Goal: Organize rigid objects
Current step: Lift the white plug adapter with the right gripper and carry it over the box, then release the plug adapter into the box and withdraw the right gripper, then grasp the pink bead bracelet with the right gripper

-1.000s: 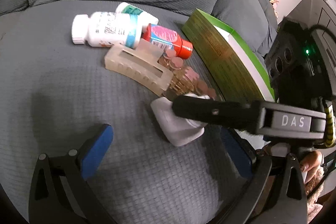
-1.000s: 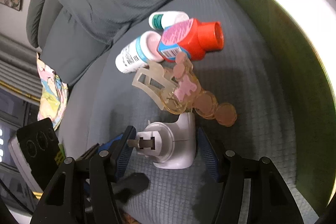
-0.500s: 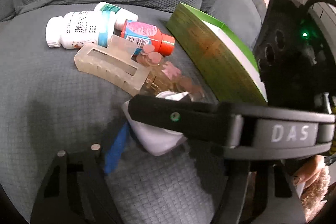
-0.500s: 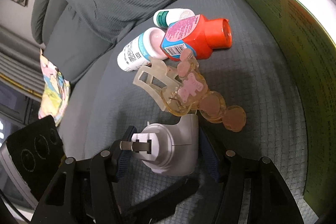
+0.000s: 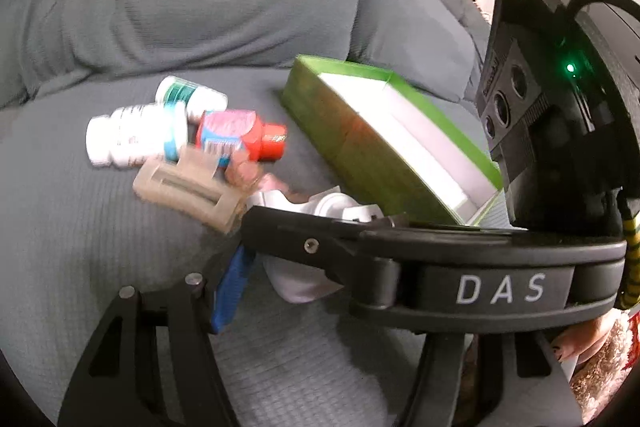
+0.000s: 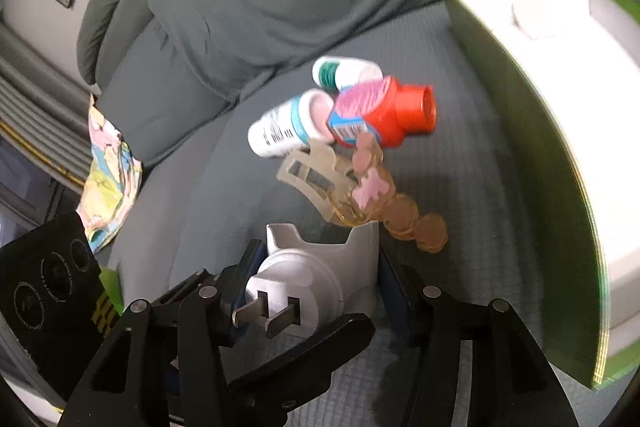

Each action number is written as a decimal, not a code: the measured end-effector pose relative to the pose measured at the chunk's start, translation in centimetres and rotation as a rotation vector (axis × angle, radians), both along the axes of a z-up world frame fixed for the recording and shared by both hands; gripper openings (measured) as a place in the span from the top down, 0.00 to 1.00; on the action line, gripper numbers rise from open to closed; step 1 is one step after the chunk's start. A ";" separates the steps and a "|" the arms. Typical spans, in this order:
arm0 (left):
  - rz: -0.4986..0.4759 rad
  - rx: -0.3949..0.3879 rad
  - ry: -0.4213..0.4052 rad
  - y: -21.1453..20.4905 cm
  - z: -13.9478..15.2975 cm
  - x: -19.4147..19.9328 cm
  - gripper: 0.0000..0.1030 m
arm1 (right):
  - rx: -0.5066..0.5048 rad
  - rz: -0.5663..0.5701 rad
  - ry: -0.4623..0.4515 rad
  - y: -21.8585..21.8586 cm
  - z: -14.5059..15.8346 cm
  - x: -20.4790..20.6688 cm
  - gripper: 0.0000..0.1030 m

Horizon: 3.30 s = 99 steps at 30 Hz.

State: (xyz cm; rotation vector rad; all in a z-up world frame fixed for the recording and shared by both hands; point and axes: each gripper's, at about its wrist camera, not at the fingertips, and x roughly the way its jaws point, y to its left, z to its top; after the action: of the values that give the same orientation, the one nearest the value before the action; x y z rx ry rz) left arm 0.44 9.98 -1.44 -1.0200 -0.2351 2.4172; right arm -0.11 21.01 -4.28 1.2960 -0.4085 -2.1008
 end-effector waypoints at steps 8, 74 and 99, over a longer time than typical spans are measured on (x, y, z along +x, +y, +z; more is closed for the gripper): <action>-0.073 -0.018 0.114 3.1 4.0 0.7 0.41 | -0.036 -0.075 0.119 4.1 4.5 0.6 0.44; 0.018 0.064 0.069 -3.5 5.8 -2.8 0.03 | 0.031 -0.173 0.146 4.3 9.6 -2.7 0.18; 0.056 0.101 -0.165 -4.8 -0.8 -4.2 0.07 | 0.204 0.041 -0.011 -2.9 3.2 -5.9 0.41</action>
State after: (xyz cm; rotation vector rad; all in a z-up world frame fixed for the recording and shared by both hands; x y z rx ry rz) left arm -3.75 5.23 -2.29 -1.1814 -0.4434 2.3457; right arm -6.02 18.12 -1.08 1.4183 -0.1729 -2.1455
